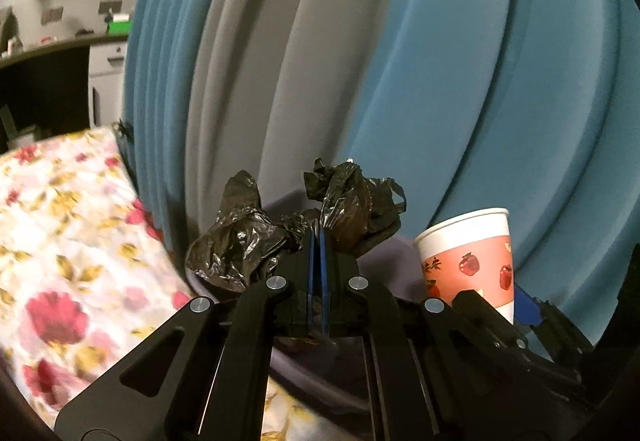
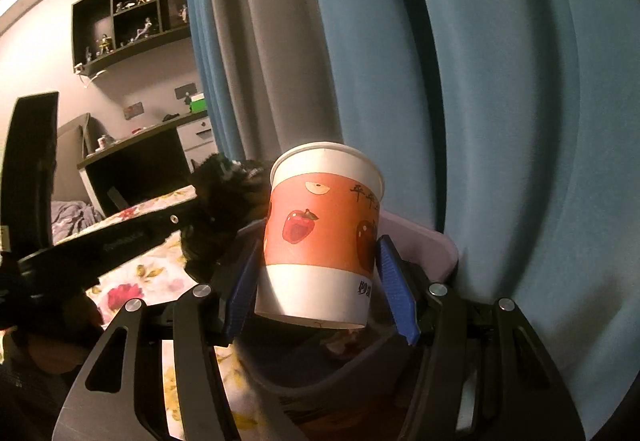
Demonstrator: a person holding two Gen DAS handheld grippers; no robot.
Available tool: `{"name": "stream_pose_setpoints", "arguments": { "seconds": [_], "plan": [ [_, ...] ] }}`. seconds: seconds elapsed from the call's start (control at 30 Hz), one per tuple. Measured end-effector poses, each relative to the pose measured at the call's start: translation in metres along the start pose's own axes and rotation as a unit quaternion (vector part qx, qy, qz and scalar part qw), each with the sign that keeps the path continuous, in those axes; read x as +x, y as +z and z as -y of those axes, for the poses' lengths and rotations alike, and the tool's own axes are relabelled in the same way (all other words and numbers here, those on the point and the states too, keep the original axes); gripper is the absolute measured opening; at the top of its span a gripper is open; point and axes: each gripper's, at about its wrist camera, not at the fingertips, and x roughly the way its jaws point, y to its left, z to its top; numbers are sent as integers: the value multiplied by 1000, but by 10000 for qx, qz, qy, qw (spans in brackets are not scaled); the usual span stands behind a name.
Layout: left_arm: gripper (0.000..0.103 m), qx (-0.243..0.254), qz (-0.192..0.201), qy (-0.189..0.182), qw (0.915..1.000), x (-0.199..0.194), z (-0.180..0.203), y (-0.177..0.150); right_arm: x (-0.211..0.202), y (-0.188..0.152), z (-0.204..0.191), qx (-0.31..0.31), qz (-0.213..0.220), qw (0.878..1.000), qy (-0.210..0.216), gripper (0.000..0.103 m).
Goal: Collect trash
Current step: 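Move both tools over the grey bin and open them to drop the bags and cup, then return both tools to the bed and grasp the green foam net with the right tool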
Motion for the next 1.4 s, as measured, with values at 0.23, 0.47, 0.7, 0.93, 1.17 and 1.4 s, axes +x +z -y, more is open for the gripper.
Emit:
{"name": "stream_pose_setpoints", "arguments": {
  "seconds": [0.23, 0.47, 0.7, 0.93, 1.17, 1.4],
  "plan": [
    [2, -153, -224, -180, 9995, 25, 0, -7, 7, -3, 10, 85, -81, 9999, -98, 57],
    [2, -410, -415, -321, 9978, 36, -6, -12, 13, -2, 12, 152, -183, 9996, -163, 57],
    [47, -380, -480, -47, 9981, 32, -12, -14, 22, -4, 10, 106, -321, 9992, -229, 58],
    [88, -419, 131, 913, 9949, -28, -27, -20, 32, -7, 2, 16, -512, 9985, -168, 58],
    [97, -319, 552, 1572, 9855, -102, -38, -39, 47, -13, -8, -93, -786, 9968, -127, 59],
    [97, -431, 699, 2067, 9750, -149, -48, -54, 36, -8, -13, -73, -674, 9976, -109, 71]
  ]
}}
